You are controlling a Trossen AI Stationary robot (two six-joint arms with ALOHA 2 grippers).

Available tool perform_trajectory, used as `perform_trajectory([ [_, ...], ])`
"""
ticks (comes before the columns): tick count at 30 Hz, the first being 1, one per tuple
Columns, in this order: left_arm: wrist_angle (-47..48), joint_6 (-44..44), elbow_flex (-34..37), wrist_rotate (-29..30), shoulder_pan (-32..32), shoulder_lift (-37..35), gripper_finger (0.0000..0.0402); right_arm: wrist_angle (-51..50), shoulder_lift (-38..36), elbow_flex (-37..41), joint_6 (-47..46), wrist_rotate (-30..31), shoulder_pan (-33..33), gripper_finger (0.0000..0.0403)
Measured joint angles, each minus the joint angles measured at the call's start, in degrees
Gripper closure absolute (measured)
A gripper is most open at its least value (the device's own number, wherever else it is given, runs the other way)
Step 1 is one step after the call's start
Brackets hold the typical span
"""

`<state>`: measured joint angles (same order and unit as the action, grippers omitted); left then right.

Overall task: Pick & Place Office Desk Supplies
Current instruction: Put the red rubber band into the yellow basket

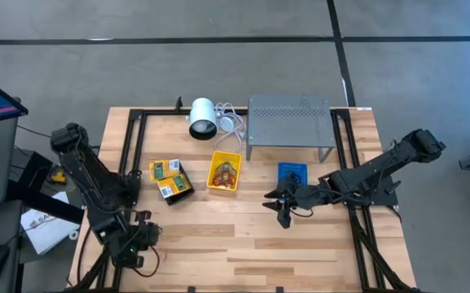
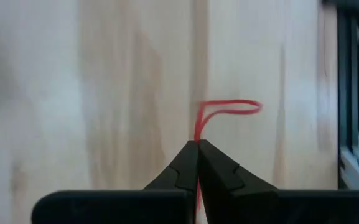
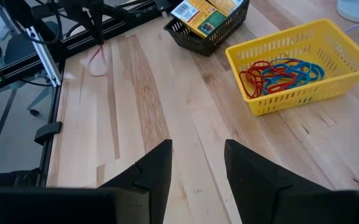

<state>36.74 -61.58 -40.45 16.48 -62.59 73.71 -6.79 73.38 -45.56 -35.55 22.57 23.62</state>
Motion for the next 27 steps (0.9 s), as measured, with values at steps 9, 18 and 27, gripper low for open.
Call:
perform_trajectory([
  [9, 1.7, -3.4, -0.1, 18.6, 4.0, -6.9, 0.0401, -0.1, -0.2, 0.0, 2.4, 0.0, -2.3, 0.026],
  [18, 1.5, 1.2, -0.1, 33.3, 14.6, -14.2, 0.0401, -5.4, -14.8, 0.0, 9.9, -4.5, -2.8, 0.026],
  [27, -9.3, 19.9, 0.8, 26.9, 31.6, -18.6, 0.0401, -13.1, -29.3, 0.0, 12.2, -4.3, -5.3, 0.026],
])
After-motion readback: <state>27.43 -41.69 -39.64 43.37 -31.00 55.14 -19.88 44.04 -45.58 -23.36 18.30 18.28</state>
